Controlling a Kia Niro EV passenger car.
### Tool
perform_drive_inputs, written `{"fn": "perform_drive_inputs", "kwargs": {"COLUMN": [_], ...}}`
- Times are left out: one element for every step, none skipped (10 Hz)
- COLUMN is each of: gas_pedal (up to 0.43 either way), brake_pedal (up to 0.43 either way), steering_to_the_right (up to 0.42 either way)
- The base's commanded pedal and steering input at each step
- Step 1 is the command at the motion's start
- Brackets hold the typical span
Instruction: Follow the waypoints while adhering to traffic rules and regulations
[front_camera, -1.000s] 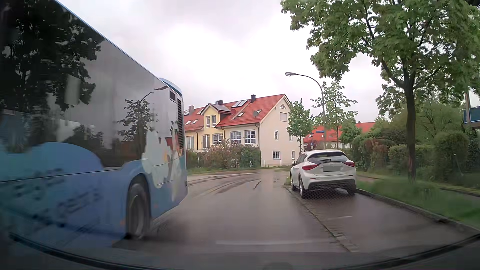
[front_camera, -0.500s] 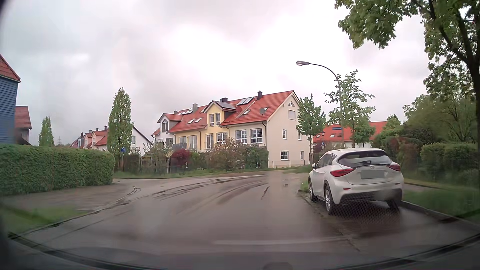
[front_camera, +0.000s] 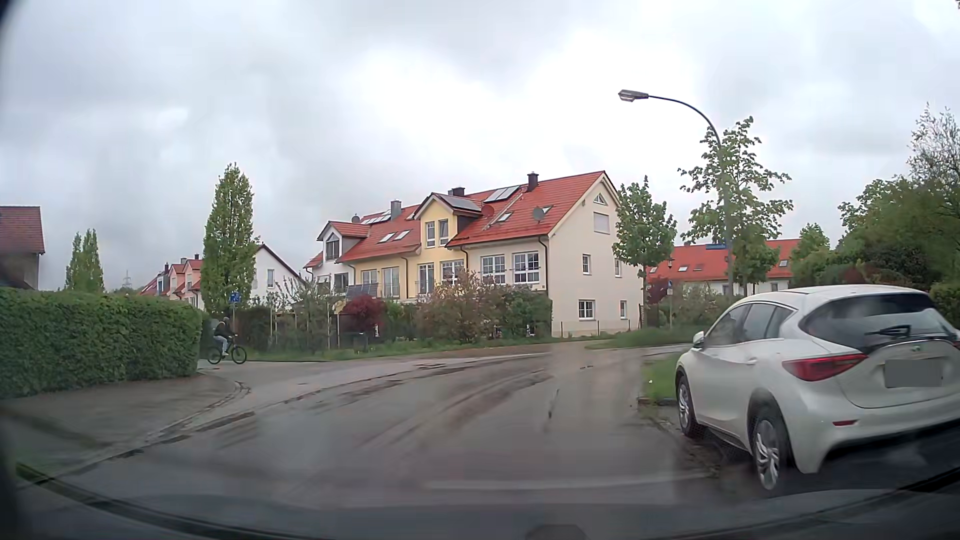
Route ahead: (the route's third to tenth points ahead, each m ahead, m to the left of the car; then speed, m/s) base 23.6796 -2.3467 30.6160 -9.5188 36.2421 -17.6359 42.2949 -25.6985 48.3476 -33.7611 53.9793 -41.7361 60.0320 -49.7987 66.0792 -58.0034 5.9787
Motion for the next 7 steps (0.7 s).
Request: {"fn": "perform_drive_inputs", "kwargs": {"gas_pedal": [0.157,0.157,0.157,0.157,0.157,0.15,0.138], "brake_pedal": [0.0,0.0,0.0,0.0,0.0,0.0,0.0], "steering_to_the_right": [-0.014,-0.005,0.0,0.006,0.011,0.015,0.028]}}
